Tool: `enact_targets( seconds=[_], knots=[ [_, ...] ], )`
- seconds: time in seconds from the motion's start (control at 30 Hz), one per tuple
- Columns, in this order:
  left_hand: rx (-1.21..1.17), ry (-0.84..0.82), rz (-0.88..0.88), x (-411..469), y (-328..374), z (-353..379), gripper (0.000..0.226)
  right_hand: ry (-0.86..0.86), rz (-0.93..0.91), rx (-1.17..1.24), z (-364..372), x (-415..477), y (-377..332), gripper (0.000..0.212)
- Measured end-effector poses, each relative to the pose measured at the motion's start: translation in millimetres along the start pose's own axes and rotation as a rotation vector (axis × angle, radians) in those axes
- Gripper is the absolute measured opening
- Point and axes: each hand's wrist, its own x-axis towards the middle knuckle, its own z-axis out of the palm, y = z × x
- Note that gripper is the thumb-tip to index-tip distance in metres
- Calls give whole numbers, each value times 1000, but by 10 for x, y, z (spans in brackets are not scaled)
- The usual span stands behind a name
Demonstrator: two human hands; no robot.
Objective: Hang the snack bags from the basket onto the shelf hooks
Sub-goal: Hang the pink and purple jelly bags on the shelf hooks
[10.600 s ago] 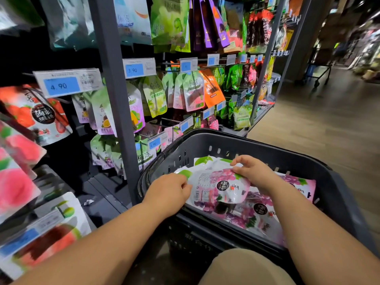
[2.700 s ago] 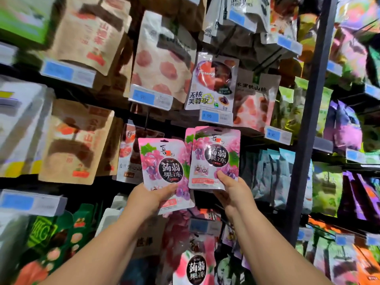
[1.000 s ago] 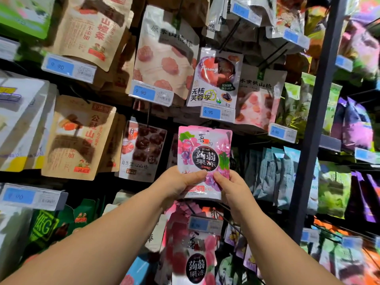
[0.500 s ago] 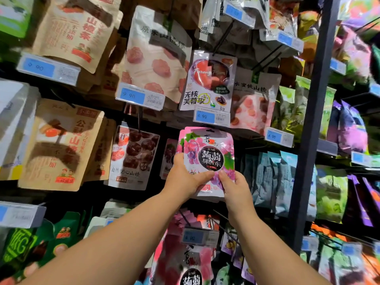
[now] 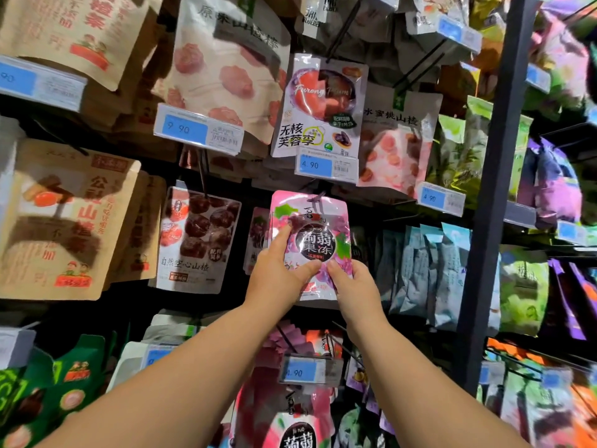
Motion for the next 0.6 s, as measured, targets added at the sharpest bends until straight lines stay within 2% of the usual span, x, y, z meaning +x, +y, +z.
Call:
enact_targets(
  seconds=[0.33,0.6],
  knots=[
    [90,-14,-49,171,-197,31,82,-20,8,-42,141,144,149,7],
    [116,33,-48,220,-326,81,83,-55,88,-67,200,187,200,18]
  ],
)
